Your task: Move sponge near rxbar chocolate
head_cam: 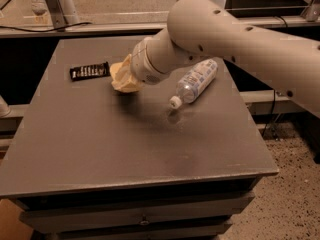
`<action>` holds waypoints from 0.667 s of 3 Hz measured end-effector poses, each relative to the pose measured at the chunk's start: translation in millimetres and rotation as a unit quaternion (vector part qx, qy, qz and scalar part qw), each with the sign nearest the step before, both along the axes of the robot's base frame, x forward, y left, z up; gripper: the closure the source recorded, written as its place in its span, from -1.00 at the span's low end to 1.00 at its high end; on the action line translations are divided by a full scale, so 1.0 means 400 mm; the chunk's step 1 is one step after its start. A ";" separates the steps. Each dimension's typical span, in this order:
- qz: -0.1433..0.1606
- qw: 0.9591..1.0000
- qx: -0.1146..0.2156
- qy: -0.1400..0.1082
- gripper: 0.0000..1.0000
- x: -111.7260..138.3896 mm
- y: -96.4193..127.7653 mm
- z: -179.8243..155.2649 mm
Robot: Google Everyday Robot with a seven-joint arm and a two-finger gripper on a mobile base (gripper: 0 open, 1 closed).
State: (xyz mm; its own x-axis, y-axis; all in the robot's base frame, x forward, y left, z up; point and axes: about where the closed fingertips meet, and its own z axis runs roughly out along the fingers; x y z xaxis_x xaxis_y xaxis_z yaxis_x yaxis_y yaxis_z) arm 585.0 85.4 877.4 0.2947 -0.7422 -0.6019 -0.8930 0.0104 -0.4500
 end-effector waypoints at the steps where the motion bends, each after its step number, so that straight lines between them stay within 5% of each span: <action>1: -0.011 1.000 -0.011 -0.004 1.00 0.082 0.002 -0.013; 2: -0.013 1.000 -0.020 -0.005 1.00 0.142 0.026 -0.029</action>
Offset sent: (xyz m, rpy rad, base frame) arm 0.0894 0.0219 -0.0202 -0.0616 -0.0076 -0.0343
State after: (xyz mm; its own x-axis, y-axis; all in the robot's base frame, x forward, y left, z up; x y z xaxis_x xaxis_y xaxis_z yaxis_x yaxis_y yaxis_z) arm 641.9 96.0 866.0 0.2798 -0.7729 -0.5695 -0.8885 0.0162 -0.4586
